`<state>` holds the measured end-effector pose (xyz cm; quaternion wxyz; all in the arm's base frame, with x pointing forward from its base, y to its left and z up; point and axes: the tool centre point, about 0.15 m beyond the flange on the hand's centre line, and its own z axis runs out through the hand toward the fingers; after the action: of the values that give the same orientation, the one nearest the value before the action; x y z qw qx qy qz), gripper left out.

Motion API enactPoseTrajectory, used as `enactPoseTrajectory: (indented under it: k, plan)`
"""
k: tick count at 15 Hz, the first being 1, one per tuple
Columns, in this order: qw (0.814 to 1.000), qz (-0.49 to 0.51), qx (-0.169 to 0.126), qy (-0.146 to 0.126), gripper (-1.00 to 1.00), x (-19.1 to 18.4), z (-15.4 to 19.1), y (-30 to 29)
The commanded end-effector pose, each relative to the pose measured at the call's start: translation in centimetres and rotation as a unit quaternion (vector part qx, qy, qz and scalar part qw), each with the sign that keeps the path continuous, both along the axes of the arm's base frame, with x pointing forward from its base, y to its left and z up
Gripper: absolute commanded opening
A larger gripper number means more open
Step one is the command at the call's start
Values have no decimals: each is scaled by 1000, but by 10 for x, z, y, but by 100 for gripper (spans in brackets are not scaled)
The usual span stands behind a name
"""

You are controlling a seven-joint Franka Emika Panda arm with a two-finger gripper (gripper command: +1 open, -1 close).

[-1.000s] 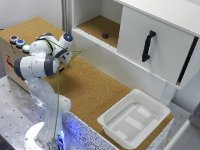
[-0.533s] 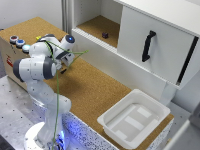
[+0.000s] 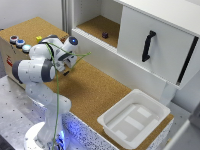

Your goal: Pull the drawer

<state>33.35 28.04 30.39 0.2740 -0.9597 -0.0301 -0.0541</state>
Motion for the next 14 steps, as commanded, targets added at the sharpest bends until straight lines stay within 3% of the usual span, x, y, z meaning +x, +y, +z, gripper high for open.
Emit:
enactPoseTrajectory:
  k: [1,14]
  plan:
    - [1000,12,27,0,-100,9,-19,-33]
    - [1000,-7,20,-5,-100,10,-20,-73]
